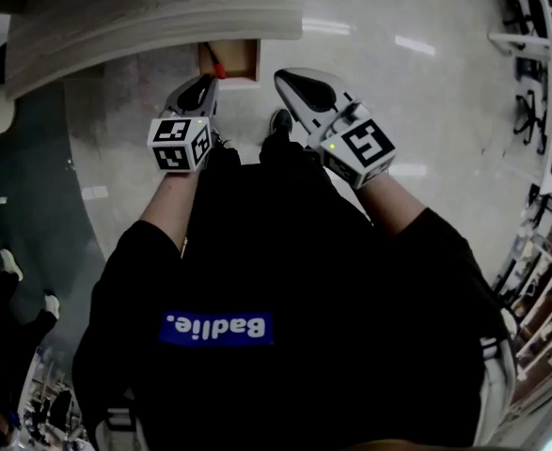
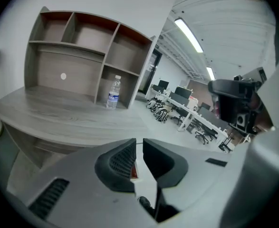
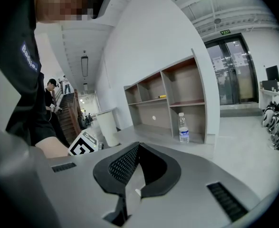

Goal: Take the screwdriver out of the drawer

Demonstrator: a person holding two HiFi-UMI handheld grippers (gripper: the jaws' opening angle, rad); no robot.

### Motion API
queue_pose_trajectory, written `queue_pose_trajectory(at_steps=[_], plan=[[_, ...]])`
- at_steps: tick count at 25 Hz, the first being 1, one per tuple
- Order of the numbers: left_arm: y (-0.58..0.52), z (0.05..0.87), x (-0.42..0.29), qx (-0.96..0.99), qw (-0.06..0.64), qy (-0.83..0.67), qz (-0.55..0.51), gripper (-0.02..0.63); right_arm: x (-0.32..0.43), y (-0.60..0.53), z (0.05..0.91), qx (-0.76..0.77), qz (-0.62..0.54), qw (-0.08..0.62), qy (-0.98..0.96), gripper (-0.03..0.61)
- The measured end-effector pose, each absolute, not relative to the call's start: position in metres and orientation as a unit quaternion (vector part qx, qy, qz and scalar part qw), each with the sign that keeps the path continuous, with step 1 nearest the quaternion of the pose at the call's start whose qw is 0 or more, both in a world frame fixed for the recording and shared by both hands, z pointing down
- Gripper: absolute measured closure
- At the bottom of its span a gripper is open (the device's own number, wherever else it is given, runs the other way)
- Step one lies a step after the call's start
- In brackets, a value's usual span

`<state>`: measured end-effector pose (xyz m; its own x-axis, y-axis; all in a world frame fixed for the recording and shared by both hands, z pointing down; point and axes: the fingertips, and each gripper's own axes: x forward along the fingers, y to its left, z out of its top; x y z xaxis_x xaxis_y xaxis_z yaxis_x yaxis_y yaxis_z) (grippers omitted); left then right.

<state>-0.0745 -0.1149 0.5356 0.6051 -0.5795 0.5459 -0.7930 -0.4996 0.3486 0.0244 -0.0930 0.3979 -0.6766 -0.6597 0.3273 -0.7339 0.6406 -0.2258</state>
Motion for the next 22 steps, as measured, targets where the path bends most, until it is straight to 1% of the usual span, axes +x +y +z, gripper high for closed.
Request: queue_pose_trajectory(at_steps=[8, 13, 22], plan=[[-0.135, 0.613, -0.059, 0.794, 0.331, -0.459, 0.222, 0.552, 0.05, -0.119, 0.409, 0.36, 0.175, 0.113, -0.91, 0.551], [-0.152, 0.66, -0.067, 0.766, 0.355, -0.483, 0.232, 0.517, 0.048, -0.125, 0.426, 0.354, 0.187, 0.115, -0.909, 0.551], [-0.165, 0.739, -0.083, 0.681, 0.415, -0.542, 0.264, 0.515, 0.042, -0.128, 0.435, 0.35, 0.197, 0.126, -0.907, 0.551]])
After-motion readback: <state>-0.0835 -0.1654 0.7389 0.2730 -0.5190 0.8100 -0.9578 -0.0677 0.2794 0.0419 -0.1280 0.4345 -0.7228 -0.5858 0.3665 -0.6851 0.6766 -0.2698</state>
